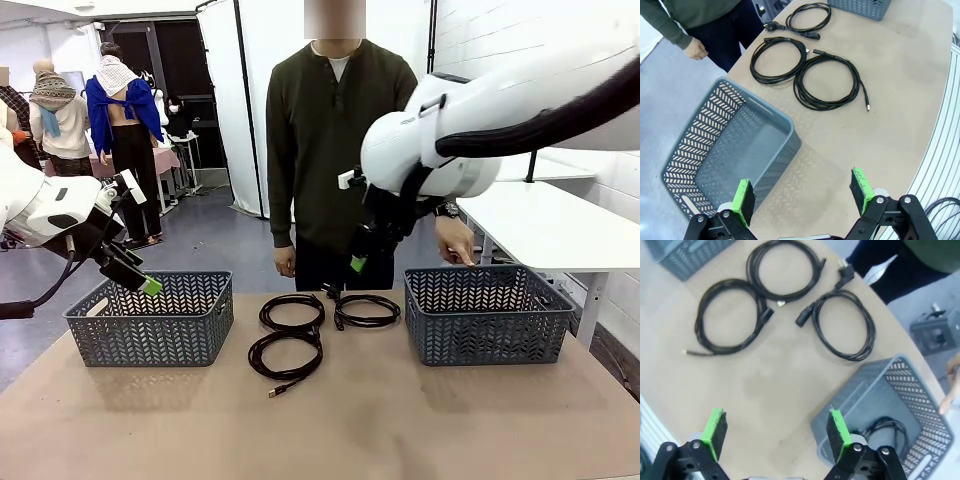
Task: Organize the cables according to human instructions.
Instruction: Pick up a bundle of cables and place it in the basket indicated by the human.
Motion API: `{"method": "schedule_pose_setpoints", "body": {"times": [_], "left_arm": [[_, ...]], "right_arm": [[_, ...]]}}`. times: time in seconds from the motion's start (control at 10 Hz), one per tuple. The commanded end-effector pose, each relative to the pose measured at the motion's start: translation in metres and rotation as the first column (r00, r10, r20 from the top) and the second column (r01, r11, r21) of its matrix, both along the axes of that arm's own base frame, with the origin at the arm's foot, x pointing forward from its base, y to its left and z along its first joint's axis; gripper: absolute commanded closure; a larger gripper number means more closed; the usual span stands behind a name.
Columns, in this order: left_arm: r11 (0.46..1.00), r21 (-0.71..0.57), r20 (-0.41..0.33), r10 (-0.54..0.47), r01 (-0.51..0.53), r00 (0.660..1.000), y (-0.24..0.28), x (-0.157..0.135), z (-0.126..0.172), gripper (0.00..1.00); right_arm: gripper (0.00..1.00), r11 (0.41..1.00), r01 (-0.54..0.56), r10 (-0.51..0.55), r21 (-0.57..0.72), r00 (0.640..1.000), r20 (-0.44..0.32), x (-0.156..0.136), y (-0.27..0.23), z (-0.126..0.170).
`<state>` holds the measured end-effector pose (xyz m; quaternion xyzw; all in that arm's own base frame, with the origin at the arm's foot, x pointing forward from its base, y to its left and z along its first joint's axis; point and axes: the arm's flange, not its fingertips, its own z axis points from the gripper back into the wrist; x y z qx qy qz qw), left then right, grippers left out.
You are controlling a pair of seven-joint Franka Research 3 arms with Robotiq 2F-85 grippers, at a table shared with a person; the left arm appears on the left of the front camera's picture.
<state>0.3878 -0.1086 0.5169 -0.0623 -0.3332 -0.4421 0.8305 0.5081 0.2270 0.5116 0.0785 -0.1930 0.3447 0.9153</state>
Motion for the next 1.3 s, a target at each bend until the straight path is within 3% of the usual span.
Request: {"method": "schedule_pose_setpoints", "body": {"times": [0.0, 0.6, 1.2], "left_arm": [[1.000, -0.009, -0.001, -0.011, 0.011, 1.000, 0.003, 0.002, -0.002, 0.00], [1.000, -0.009, -0.001, -0.011, 0.011, 1.000, 0.003, 0.002, -0.002, 0.00], [1.000, -0.009, -0.001, -0.011, 0.011, 1.000, 0.003, 0.002, -0.002, 0.00]], "right_arm": [[0.00, 0.989, 0.143, -0.143, -0.027, 0.990, -0.012, 0.026, 0.022, -0.006], [0.00, 0.962, 0.264, -0.269, -0.072, 0.961, -0.067, 0.085, 0.040, -0.045], [0.00, 0.970, 0.238, -0.241, -0.048, 0.968, -0.070, 0.080, 0.034, -0.051]]}}
